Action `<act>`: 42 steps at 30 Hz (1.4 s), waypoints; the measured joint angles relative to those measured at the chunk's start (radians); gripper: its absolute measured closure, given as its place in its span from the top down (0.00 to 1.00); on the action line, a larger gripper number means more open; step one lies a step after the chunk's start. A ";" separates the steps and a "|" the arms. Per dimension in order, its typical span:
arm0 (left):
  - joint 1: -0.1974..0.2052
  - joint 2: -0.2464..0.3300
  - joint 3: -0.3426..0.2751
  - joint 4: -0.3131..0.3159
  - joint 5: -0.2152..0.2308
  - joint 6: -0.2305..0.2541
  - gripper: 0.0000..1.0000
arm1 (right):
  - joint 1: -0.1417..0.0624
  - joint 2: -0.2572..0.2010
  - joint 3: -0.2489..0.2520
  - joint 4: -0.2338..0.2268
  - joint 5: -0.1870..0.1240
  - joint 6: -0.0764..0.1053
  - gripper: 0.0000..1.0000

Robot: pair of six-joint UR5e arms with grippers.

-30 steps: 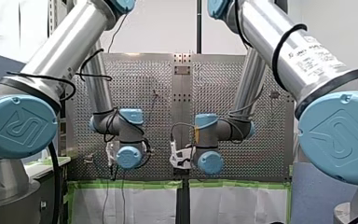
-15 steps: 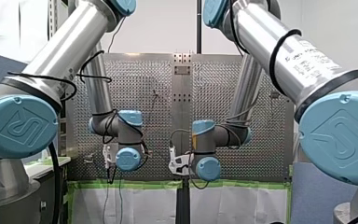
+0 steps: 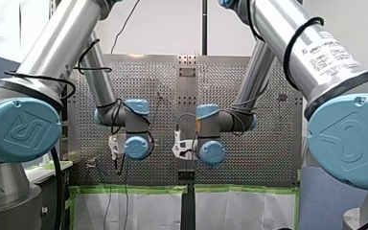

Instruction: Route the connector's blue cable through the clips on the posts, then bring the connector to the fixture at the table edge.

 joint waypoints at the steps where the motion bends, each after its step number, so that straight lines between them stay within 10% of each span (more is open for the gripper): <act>1: 0.001 0.008 0.007 -0.008 -0.001 0.000 0.00 | -0.002 -0.010 -0.003 0.010 0.000 0.001 0.00; 19: 0.034 0.157 0.094 -0.157 -0.028 -0.008 0.00 | -0.060 -0.163 -0.059 0.156 -0.037 0.008 0.00; 42: 0.086 0.317 0.192 -0.323 -0.026 0.005 0.00 | -0.144 -0.364 -0.128 0.216 -0.149 0.038 0.00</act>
